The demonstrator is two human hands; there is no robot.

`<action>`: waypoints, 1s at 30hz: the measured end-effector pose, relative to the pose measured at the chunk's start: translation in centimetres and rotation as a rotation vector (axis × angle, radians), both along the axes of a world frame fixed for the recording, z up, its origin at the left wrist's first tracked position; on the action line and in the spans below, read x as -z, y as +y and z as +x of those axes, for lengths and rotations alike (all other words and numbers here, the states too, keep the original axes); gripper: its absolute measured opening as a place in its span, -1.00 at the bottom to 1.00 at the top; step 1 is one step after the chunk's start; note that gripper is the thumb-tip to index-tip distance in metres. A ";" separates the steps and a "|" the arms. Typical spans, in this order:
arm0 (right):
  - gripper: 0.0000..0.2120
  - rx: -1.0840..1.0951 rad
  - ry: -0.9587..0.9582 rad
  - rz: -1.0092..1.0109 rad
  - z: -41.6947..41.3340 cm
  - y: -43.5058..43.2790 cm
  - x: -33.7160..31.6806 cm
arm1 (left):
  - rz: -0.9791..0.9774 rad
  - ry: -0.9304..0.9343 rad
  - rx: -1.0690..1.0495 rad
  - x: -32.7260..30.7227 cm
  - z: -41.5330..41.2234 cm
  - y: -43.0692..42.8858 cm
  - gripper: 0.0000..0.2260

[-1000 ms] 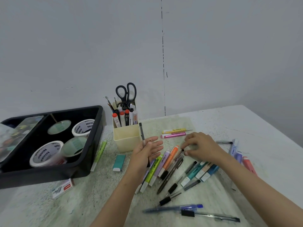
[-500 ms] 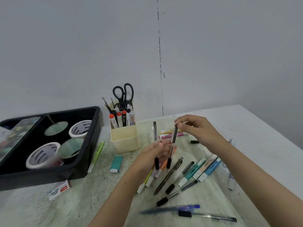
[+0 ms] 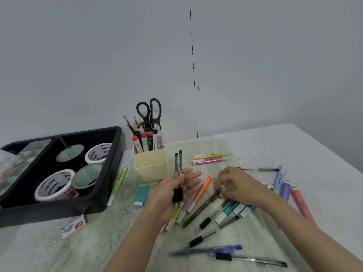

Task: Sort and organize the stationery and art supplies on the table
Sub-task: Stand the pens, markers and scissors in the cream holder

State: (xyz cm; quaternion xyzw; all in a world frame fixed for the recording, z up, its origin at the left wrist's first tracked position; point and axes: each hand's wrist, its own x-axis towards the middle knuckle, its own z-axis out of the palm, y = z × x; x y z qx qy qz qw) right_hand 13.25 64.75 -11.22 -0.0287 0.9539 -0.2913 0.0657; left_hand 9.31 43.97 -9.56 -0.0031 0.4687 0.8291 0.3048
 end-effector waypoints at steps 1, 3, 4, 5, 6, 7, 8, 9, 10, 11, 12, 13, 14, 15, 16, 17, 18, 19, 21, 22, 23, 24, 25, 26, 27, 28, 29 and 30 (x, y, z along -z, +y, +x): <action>-0.77 0.001 0.018 -0.042 0.0 0.2 -0.2 | 0.015 -0.008 -0.002 0.1 -0.1 0.1 -0.77; -0.83 0.006 0.049 -0.181 0.0 0.5 -1.0 | 0.011 -0.008 -0.008 0.3 -0.2 0.3 -0.76; -0.87 0.006 0.061 -0.276 0.0 0.5 -1.7 | 0.004 -0.004 -0.009 0.4 -0.2 0.5 -0.76; -0.91 0.004 0.074 -0.385 0.0 0.5 -2.4 | -0.007 0.001 -0.007 0.6 -0.3 0.6 -0.76; -0.92 0.007 0.093 -0.501 0.0 0.4 -3.2 | -0.024 0.012 0.002 0.7 -0.4 0.8 -0.76; -0.93 0.018 0.116 -0.598 -0.2 0.2 -4.0 | -0.048 0.027 0.021 0.7 -0.4 1.0 -0.77; -0.93 0.032 0.148 -0.660 -0.4 0.0 -4.7 | -0.077 0.046 0.052 0.7 -0.4 1.1 -0.76; -0.94 0.045 0.184 -0.679 -0.6 -0.2 -5.2 | -0.108 0.071 0.093 0.6 -0.3 1.3 -0.76; -0.95 0.058 0.214 -0.678 -0.9 -0.4 -5.6 | -0.140 0.104 0.141 0.6 -0.3 1.4 -0.74; -0.97 0.073 0.234 -0.673 -1.1 -0.6 -5.8 | -0.168 0.138 0.191 0.5 -0.2 1.5 -0.73; -0.98 0.098 0.245 -0.673 -1.4 -0.7 -5.9 | -0.191 0.164 0.233 0.5 -0.1 1.6 -0.72; -0.95 0.125 0.255 -0.670 -1.7 -0.7 -5.9 | -0.203 0.176 0.264 0.4 0.0 1.7 -0.73; -0.93 0.146 0.258 -0.659 -2.0 -0.7 -5.9 | -0.200 0.175 0.285 0.4 0.2 1.9 -0.73; -0.92 0.156 0.254 -0.620 -2.2 -0.5 -5.7 | -0.187 0.164 0.296 0.4 0.3 2.0 -0.74; -0.91 0.159 0.250 -0.550 -2.4 -0.3 -5.5 | -0.167 0.142 0.293 0.4 0.4 2.2 -0.75; -0.90 0.161 0.244 -0.462 -2.6 0.1 -5.2 | -0.142 0.111 0.279 0.4 0.4 2.4 -0.76; -0.89 0.170 0.237 -0.365 -2.6 0.7 -5.0 | -0.112 0.081 0.260 0.4 0.4 2.5 -0.78; -0.89 0.184 0.227 -0.260 -2.5 1.4 -4.8 | -0.086 0.059 0.239 0.4 0.4 2.6 -0.80; -0.88 0.220 0.173 0.005 -2.4 3.0 -4.3 | -0.069 0.045 0.207 0.6 0.1 2.7 -0.78; -0.84 0.238 0.124 0.169 -2.2 3.8 -4.0 | -0.070 0.040 0.196 0.8 0.0 2.7 -0.78; -0.79 0.258 0.069 0.330 -1.9 4.6 -3.7 | -0.072 0.028 0.188 0.9 -0.1 2.7 -0.79; -0.75 0.281 0.024 0.454 -1.6 5.3 -3.3 | -0.071 0.015 0.182 1.0 -0.2 2.6 -0.79; -0.75 0.305 -0.006 0.522 -1.4 5.9 -3.0 | -0.066 0.005 0.180 1.0 -0.3 2.6 -0.80; -0.79 0.329 -0.026 0.537 -1.2 6.4 -2.7 | -0.055 -0.003 0.178 1.0 -0.3 2.5 -0.80; -0.83 0.348 -0.039 0.519 -1.0 6.8 -2.4 | -0.033 -0.014 0.173 0.9 -0.3 2.4 -0.80; -0.88 0.355 -0.043 0.488 -0.9 7.2 -2.3 | -0.006 -0.029 0.167 0.9 -0.4 2.4 -0.80; -0.91 0.349 -0.047 0.456 -0.8 7.4 -2.2 | 0.019 -0.044 0.161 0.9 -0.4 2.4 -0.81; -0.94 0.335 -0.046 0.438 -0.8 7.7 -2.2 | 0.031 -0.053 0.153 1.0 -0.5 2.3 -0.81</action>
